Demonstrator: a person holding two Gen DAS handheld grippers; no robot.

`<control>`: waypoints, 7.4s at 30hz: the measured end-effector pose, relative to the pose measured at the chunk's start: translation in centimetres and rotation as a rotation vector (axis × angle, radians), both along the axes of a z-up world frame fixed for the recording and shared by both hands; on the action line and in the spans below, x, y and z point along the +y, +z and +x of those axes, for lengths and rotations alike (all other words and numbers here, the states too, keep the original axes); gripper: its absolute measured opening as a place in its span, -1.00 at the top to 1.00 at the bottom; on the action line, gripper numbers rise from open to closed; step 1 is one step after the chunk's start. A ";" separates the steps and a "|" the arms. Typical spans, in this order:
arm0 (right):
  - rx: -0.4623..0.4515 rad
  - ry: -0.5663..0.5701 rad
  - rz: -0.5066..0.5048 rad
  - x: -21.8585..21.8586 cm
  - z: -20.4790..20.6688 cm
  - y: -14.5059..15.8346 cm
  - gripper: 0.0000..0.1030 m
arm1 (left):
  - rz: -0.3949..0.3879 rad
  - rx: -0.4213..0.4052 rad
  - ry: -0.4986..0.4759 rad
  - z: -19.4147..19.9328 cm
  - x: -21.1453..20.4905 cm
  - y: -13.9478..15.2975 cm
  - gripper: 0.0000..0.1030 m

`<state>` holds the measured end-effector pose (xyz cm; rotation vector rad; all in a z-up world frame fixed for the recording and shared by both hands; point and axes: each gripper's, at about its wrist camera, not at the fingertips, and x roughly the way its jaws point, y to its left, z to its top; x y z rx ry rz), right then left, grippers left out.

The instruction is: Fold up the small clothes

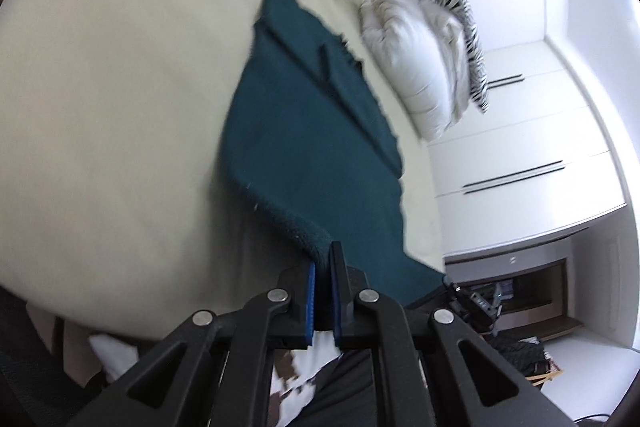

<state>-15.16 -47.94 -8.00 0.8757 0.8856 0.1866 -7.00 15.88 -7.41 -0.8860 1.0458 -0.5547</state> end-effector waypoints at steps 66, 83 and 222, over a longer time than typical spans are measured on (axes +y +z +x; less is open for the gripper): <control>-0.030 0.103 -0.422 9.6 44.5 -4.5 -0.16 | 0.487 -0.180 0.125 29.8 -6.2 -0.6 -0.32; -0.101 -0.079 -0.301 4.8 40.6 -4.6 -0.11 | 0.593 -0.331 0.089 29.4 -10.3 3.2 -0.23; 0.020 0.193 0.498 11.5 45.0 -10.6 -0.79 | 0.190 -0.148 -0.336 29.4 -28.3 -1.6 0.25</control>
